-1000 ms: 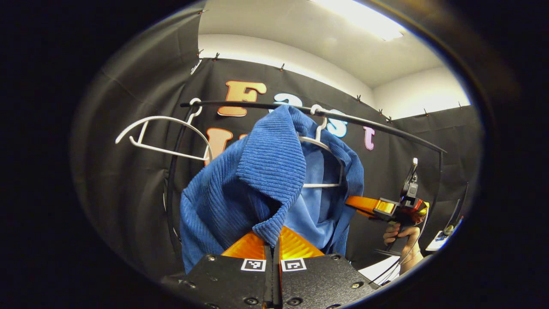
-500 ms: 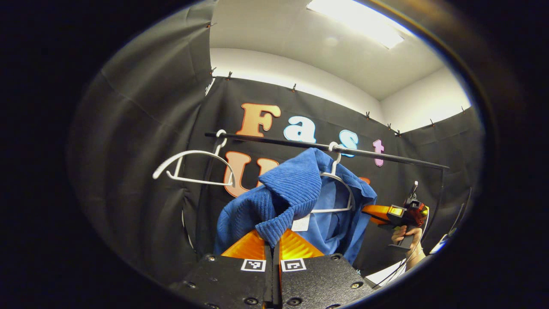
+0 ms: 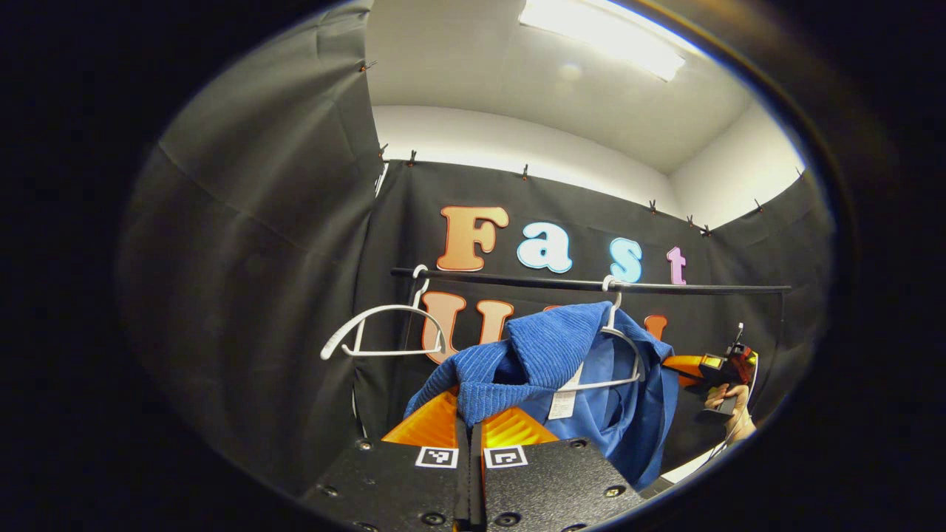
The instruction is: Grasp the clothes on the hanger with both hands and then place them into the laundry hamper below.
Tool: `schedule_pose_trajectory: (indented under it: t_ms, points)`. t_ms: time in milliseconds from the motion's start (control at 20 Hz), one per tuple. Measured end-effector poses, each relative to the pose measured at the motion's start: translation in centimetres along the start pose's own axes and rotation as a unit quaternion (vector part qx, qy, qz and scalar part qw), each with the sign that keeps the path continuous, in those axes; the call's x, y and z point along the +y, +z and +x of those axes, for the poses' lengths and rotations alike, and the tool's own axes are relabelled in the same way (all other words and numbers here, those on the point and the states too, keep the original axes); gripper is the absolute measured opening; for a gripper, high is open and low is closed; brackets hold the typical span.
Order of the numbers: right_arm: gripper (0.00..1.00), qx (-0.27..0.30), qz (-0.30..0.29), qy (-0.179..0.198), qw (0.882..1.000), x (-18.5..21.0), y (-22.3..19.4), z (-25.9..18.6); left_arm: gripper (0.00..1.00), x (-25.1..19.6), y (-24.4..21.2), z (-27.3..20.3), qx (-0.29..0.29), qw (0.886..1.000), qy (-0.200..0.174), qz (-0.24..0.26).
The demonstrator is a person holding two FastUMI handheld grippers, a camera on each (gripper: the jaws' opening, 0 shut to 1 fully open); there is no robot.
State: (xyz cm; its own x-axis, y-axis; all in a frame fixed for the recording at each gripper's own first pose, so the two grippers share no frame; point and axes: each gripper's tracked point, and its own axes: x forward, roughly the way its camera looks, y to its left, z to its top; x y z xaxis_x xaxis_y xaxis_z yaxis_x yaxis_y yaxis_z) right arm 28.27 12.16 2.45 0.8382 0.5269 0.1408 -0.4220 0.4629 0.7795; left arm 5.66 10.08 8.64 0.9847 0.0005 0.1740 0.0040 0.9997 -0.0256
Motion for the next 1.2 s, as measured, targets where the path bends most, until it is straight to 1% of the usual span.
schedule_pose_trajectory:
  t_ms: [150, 300, 400, 500, 650, 750, 850, 1000, 1200]
  points:
    - [0.07, -0.010, -0.002, -0.002, 1.000, -0.1, 1.0, 0.1, 0.00, 0.7, 1.8, 0.4, -0.022, 1.000, 0.007, 0.012]
    - [0.07, -0.022, -0.023, -0.007, 0.999, 0.1, 1.9, 0.5, 0.00, 0.9, 2.8, 0.7, -0.031, 0.999, 0.008, 0.015]
    - [0.07, -0.032, -0.036, -0.011, 0.999, 0.2, 2.5, 1.0, 0.00, 1.6, 3.7, 1.5, -0.039, 0.999, 0.017, 0.016]
    - [0.07, -0.038, -0.040, -0.015, 0.998, 0.1, 2.8, 1.6, 0.00, 2.3, 4.2, 2.2, -0.041, 0.999, 0.025, 0.013]
    - [0.06, -0.040, -0.048, -0.033, 0.997, -0.8, 3.3, 2.2, 0.00, 3.3, 4.2, 3.6, -0.037, 0.999, 0.036, 0.003]
    - [0.07, -0.035, -0.057, -0.055, 0.996, -2.5, 3.4, 2.4, 0.00, 4.3, 2.8, 5.0, -0.024, 0.999, 0.043, 0.009]
    - [0.07, -0.028, -0.046, -0.060, 0.997, -3.2, 3.3, 2.5, 0.00, 4.9, 0.9, 5.7, 0.000, 0.999, 0.048, 0.012]
    - [0.07, -0.030, -0.047, -0.069, 0.996, -4.3, 3.2, 2.6, 0.00, 5.0, -0.9, 6.0, 0.016, 0.999, 0.039, -0.014]
    - [0.07, -0.019, -0.051, -0.083, 0.995, -5.5, 3.1, 2.3, 0.00, 4.9, -2.9, 6.1, 0.031, 0.999, 0.033, -0.024]
